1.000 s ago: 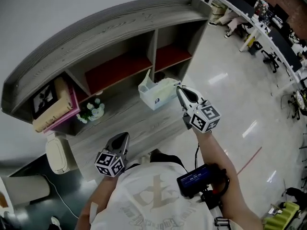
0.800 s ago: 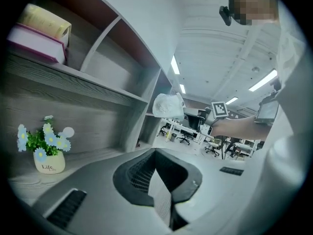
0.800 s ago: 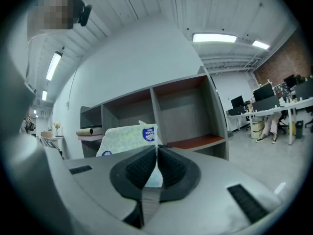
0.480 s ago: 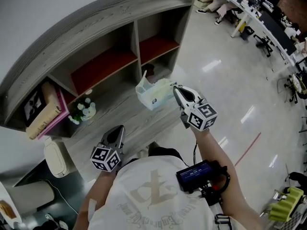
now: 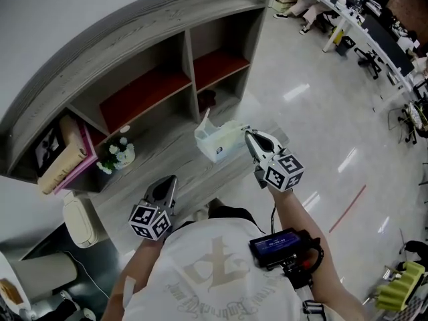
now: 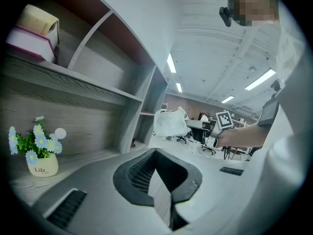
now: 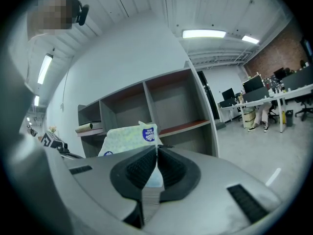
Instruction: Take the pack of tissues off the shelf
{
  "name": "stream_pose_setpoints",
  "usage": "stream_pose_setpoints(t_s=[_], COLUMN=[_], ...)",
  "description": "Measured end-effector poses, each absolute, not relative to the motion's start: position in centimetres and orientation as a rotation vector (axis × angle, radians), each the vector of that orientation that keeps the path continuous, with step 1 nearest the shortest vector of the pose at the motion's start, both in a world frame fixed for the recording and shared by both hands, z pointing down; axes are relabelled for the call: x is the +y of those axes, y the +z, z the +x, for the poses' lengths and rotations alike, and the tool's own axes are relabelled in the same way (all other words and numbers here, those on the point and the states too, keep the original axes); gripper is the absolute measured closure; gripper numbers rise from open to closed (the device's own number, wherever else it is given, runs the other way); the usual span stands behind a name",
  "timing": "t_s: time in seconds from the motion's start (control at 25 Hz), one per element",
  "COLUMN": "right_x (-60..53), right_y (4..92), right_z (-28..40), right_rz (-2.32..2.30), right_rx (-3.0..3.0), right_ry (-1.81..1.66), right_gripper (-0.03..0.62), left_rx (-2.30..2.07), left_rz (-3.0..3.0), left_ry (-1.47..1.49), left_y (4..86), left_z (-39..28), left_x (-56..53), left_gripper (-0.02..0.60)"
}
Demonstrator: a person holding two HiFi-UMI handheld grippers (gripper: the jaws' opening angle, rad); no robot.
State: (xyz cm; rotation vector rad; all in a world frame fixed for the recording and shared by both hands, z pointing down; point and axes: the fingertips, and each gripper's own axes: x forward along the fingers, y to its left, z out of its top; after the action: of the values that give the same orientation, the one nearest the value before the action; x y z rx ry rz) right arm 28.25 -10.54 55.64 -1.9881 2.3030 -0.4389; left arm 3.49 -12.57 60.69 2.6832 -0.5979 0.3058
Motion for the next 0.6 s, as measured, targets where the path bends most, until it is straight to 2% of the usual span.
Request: stream_pose_setpoints(t_s=[0.6], right_x=[-7.0], right_y=[60.4], right_z=[26.6], right_rz=[-2.008], right_rx=[2.281], right_ry=[-0.569], right_gripper=[0.583], left_rx=[-0.557], left_rz=[2.683], left_ry=[0.333], left_y=[61.6], left_z=[3.8], left_x=[-11.4], left_gripper=[0.578])
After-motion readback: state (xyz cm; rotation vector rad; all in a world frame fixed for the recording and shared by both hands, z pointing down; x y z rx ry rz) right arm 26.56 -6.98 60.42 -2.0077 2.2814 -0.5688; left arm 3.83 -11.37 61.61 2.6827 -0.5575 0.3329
